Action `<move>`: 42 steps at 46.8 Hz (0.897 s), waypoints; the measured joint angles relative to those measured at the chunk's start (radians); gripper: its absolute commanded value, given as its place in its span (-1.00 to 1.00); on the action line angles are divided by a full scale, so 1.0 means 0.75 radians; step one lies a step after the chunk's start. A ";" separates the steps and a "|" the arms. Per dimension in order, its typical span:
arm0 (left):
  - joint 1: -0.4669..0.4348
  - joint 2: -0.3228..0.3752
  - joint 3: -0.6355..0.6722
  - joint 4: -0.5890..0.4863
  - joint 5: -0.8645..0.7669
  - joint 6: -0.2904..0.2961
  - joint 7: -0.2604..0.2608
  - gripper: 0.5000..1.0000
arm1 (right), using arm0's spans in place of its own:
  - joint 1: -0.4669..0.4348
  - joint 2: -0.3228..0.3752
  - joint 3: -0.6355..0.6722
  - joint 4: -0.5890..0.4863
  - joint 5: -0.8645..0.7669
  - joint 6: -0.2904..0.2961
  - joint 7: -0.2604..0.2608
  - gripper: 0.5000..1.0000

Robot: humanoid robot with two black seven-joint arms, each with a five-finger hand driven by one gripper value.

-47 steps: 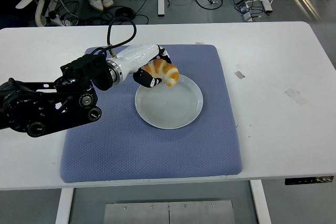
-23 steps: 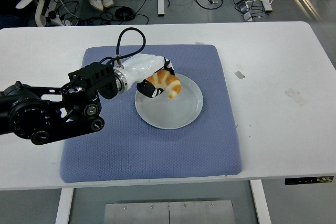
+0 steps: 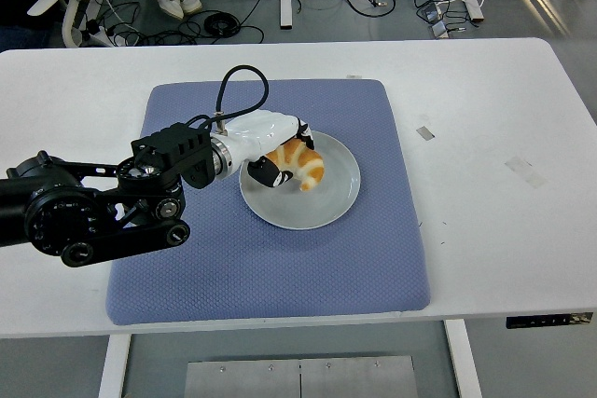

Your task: Place the bread on the plate

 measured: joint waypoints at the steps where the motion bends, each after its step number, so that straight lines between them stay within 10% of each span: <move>1: -0.001 0.000 0.001 0.000 0.000 0.000 0.000 -0.32 | 0.000 0.000 0.000 0.000 0.000 0.000 0.000 1.00; 18: 0.004 0.003 0.008 0.001 -0.002 -0.005 0.000 0.86 | 0.000 0.000 0.000 0.000 0.000 0.000 0.000 1.00; 42: -0.002 0.016 -0.141 -0.002 -0.180 -0.007 -0.020 0.86 | 0.000 0.000 0.000 0.000 0.000 0.000 0.000 1.00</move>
